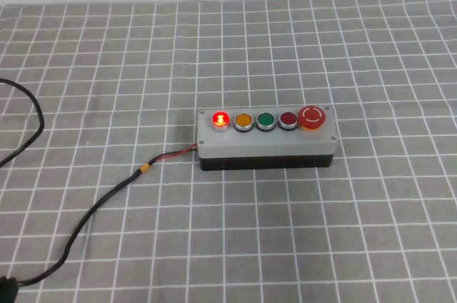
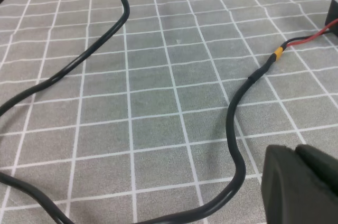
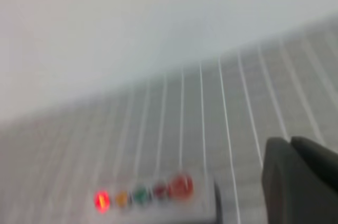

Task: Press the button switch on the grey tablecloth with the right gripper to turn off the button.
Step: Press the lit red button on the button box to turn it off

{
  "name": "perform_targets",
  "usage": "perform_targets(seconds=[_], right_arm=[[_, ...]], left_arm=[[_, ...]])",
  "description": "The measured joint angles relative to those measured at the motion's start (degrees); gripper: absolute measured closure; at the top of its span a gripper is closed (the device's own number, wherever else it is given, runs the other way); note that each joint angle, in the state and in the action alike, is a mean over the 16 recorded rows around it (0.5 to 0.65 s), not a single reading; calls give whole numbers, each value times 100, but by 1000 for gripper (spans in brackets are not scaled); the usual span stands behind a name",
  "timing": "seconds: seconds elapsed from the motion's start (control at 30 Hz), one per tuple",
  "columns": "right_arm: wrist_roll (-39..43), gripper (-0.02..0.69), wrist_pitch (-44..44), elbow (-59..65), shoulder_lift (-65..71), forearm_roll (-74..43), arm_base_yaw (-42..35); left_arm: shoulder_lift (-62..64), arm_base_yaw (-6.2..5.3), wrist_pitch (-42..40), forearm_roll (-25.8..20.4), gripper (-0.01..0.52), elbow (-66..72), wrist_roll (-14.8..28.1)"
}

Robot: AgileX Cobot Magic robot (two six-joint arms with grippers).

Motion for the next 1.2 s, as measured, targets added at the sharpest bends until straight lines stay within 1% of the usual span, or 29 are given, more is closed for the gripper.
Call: perform_targets(seconds=[0.13,0.23,0.43,0.57,0.67,0.77,0.87,0.93,1.07,1.2], right_arm=[[-537,681,544,-412,856,739,0],[-1205,681,735,-610,1395,1513,0],[-3092,681,928,-808,2296,3546,0],[-4385,681,1262,-952,2900,4866,15],[-5232,681,1614,-1155,3406,5575,74],[-5818,681,1961,-1473,3931,5919,205],[-6016,681,2231,-1912,4453,5816,431],[-5910,681,2358,-2270,4794,5498,633],[-5301,681,2497,-3072,5443,4430,1140],[-4401,681,2580,-3885,6024,3037,1716]], left_arm=[[0,0,0,0,517,0,0],[0,0,0,0,517,0,0],[0,0,0,0,517,0,0],[0,0,0,0,517,0,0],[0,0,0,0,517,0,0],[0,0,0,0,517,0,0],[0,0,0,0,517,0,0],[0,0,0,0,517,0,0],[0,0,0,0,517,0,0],[0,0,0,0,517,0,0]])
